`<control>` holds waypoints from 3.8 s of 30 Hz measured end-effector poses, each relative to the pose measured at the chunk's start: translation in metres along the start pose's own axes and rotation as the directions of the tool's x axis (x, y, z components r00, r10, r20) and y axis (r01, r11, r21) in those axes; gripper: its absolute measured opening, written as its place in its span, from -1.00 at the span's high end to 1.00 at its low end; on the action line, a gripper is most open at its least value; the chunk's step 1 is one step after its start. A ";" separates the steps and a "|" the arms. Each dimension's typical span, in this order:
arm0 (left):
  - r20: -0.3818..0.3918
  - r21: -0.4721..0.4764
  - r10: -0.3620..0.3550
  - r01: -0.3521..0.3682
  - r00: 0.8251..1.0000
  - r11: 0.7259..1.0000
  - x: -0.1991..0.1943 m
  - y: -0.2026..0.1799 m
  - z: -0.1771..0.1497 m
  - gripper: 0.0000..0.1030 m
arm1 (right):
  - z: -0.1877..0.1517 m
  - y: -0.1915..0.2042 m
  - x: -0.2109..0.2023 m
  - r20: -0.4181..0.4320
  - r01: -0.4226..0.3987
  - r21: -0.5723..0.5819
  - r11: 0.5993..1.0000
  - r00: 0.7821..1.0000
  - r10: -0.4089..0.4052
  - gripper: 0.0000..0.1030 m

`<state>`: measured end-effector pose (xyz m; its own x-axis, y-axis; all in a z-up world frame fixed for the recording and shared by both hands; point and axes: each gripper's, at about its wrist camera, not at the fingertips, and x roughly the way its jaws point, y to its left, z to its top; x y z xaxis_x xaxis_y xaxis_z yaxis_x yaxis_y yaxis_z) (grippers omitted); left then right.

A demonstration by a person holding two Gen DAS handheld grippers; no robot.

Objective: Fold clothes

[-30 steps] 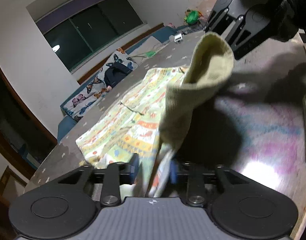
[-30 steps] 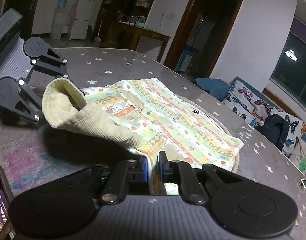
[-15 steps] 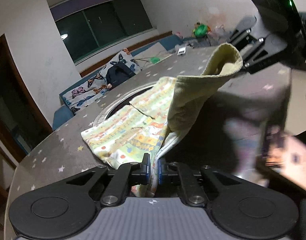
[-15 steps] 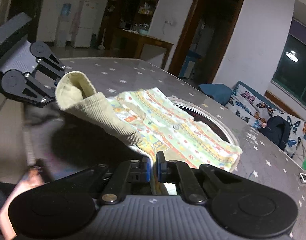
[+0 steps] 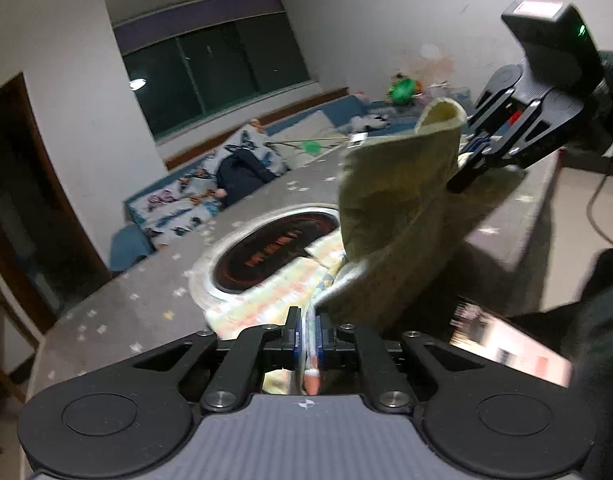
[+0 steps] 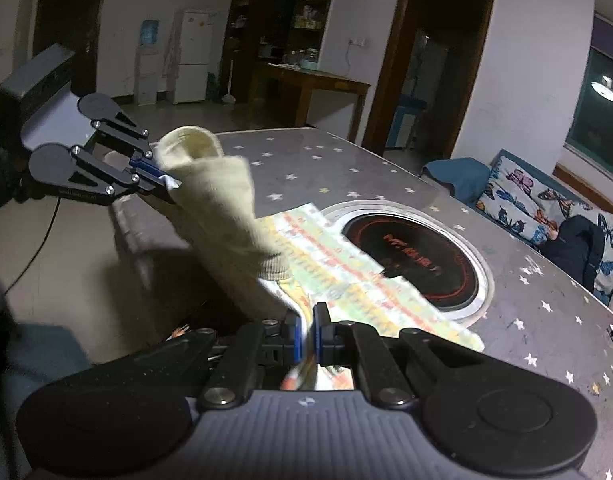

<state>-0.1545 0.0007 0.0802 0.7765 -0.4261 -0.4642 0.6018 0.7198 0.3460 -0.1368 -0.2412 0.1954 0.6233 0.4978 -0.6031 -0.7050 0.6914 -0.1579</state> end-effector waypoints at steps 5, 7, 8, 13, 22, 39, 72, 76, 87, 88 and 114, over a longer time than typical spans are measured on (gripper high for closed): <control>-0.003 -0.033 0.048 -0.048 0.999 0.998 0.052 0.030 0.016 0.86 | 0.020 -0.036 0.030 -0.010 0.025 0.035 0.999 1.000 -0.025 0.90; -0.013 -0.053 0.062 -0.062 0.998 0.997 0.074 0.042 0.022 0.86 | 0.026 -0.055 0.047 -0.020 0.036 0.060 0.998 0.999 -0.035 0.90; -0.019 -0.062 0.068 -0.069 0.997 0.996 0.085 0.047 0.024 0.86 | 0.028 -0.064 0.055 -0.026 0.041 0.072 0.997 0.999 -0.039 0.90; -0.078 -0.112 0.085 -0.093 0.993 0.989 0.142 0.072 0.028 0.86 | 0.035 -0.101 0.101 -0.062 0.062 0.125 0.990 0.997 -0.055 0.90; -0.192 -0.183 0.064 -0.100 0.979 0.978 0.196 0.085 0.008 0.79 | 0.006 -0.135 0.164 -0.104 0.072 0.260 0.963 0.994 -0.047 0.64; -0.227 -0.162 0.113 -0.151 0.967 0.975 0.194 0.088 0.004 0.45 | -0.001 -0.164 0.126 -0.096 0.258 0.257 0.931 0.966 -0.241 -0.03; -0.217 -0.325 0.058 -0.128 0.974 0.937 0.217 0.097 0.014 0.47 | -0.026 -0.151 0.172 -0.112 0.198 0.430 0.881 0.980 -0.165 0.44; -0.262 -0.343 0.082 -0.172 0.962 0.923 0.228 0.106 0.005 0.47 | -0.035 -0.158 0.173 -0.125 0.190 0.464 0.865 0.981 -0.148 0.45; -0.144 -0.298 0.045 -0.087 0.989 0.951 0.179 0.068 0.026 0.46 | -0.006 -0.094 0.156 -0.011 0.058 0.331 0.942 0.998 -0.057 0.44; -0.135 -0.289 0.028 -0.067 0.990 0.955 0.174 0.061 0.027 0.45 | -0.005 -0.087 0.156 -0.007 0.039 0.325 0.945 0.999 -0.039 0.44; -0.128 -0.196 -0.075 0.049 0.989 0.979 0.128 -0.006 -0.007 0.44 | -0.069 -0.048 0.091 -0.088 0.093 0.354 0.931 0.994 -0.066 0.44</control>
<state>-0.0604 -0.0547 0.0132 0.6991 -0.4052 -0.5891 0.5907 0.7915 0.1567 -0.0697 -0.2646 0.0940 0.6365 0.4028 -0.6577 -0.4783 0.8751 0.0731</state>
